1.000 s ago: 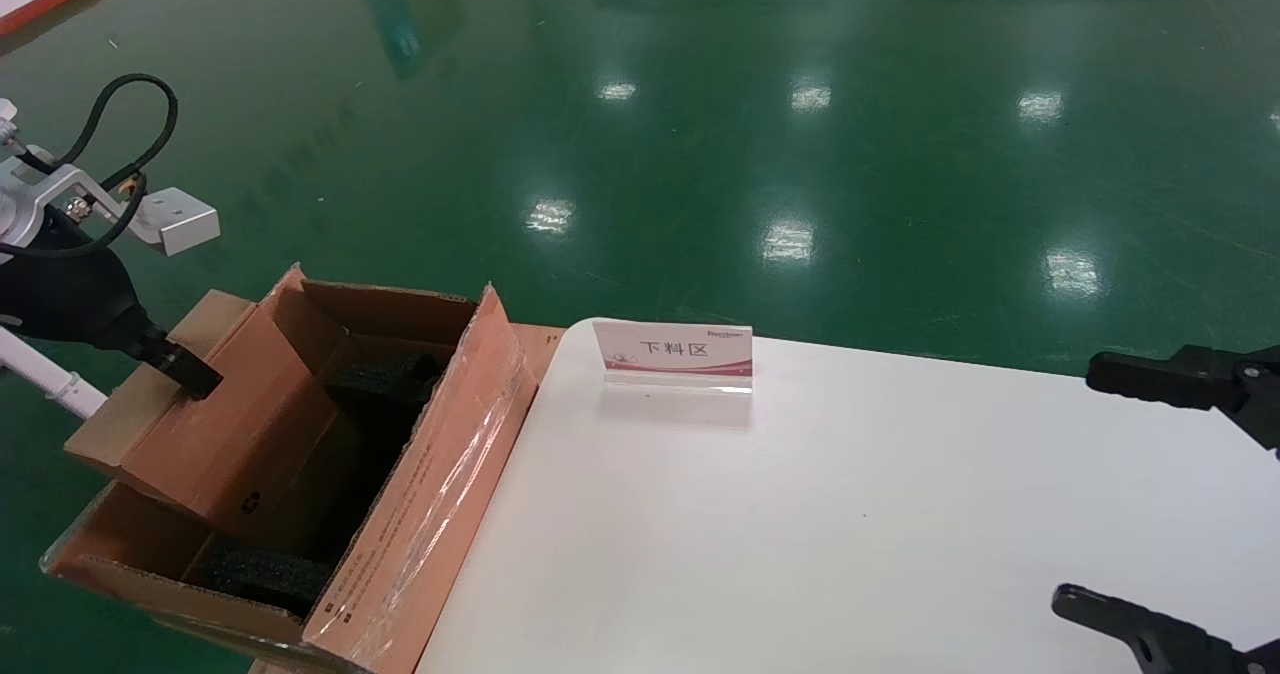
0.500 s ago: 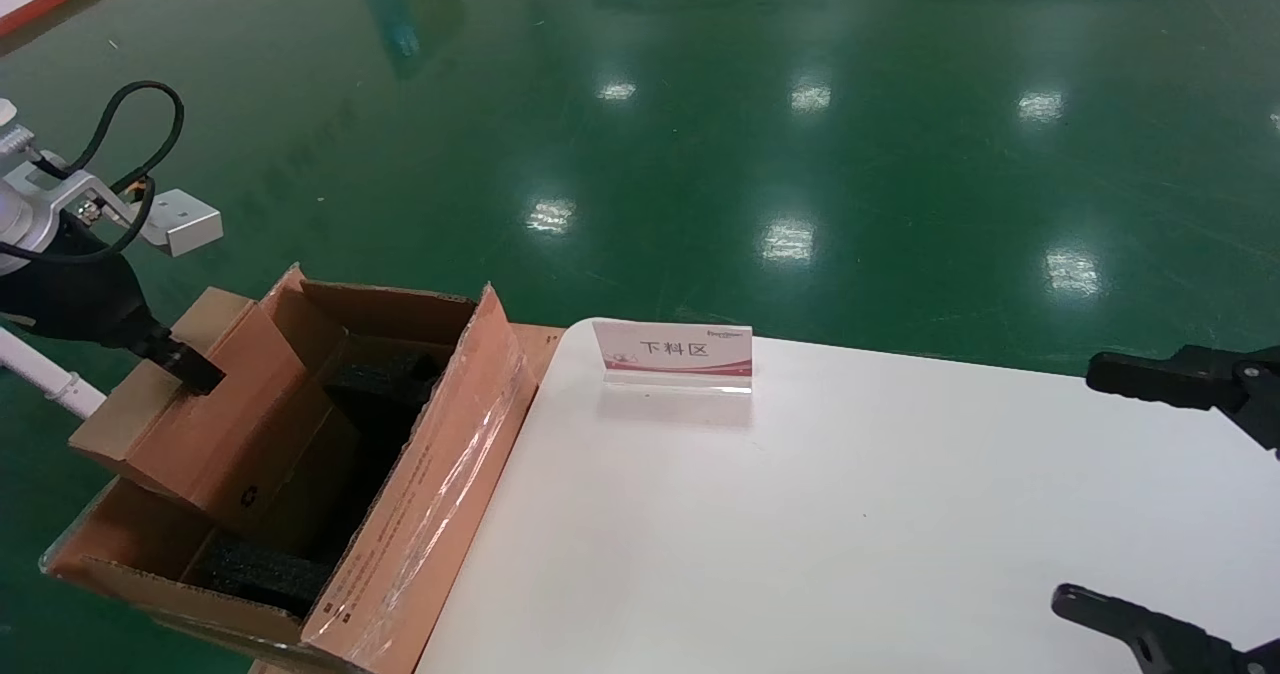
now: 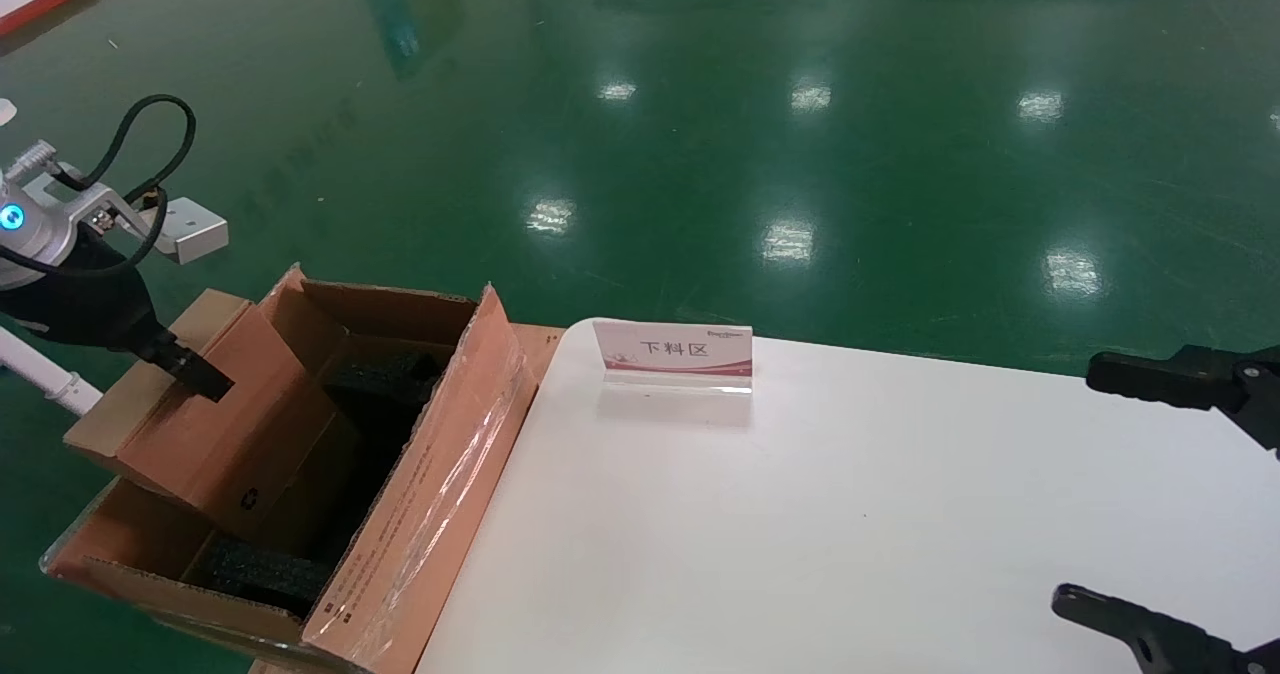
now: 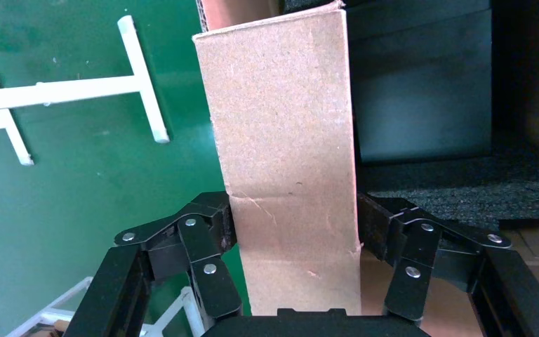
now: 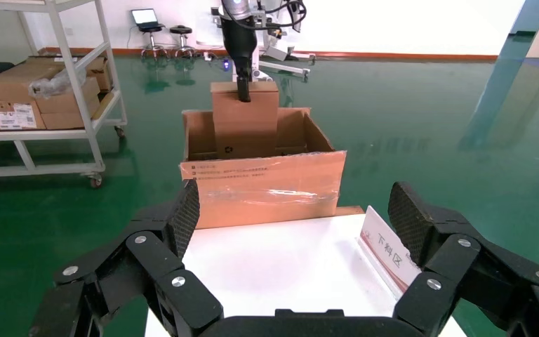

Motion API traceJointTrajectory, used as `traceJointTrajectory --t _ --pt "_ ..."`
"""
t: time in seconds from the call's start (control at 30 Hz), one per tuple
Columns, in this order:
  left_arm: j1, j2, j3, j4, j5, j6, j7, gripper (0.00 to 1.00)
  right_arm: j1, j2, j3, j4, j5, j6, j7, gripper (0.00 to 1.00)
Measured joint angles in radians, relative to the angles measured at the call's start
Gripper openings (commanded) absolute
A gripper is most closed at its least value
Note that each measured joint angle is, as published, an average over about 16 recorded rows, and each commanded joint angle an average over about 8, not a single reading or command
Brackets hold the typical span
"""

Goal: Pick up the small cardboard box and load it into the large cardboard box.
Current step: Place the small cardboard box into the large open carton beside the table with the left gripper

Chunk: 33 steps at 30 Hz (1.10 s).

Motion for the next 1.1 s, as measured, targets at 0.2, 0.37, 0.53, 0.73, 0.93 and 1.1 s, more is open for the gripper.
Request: traceJointTrajectory --t 0.2,0.37,0.53,0.73,0.93,1.1 --pt "0.021 0.001 0.007 -0.010 0.011 -0.023 -0.017 0.00 0.000 0.000 0.000 0.000 0.000 0.000 0.000 1.00" --pt "0.038 0.004 0.011 -0.012 0.017 -0.039 -0.030 0.00 0.000 0.000 -0.001 0.000 0.000 0.000 0.000 1.00" --pt "0.054 0.008 0.014 -0.006 0.022 -0.055 -0.041 0.00 0.000 0.000 -0.001 0.000 0.001 0.000 0.000 1.00" --pt "0.078 0.017 0.015 0.009 0.025 -0.076 -0.051 0.00 0.000 0.001 -0.001 0.000 0.001 0.001 -0.001 1.00" --pt "0.109 0.028 0.017 0.033 0.025 -0.100 -0.053 0.00 0.000 0.001 -0.002 0.000 0.001 0.001 -0.001 1.00" --pt "0.138 0.037 0.017 0.055 0.022 -0.118 -0.051 0.00 0.000 0.001 -0.002 0.000 0.001 0.001 -0.001 1.00"
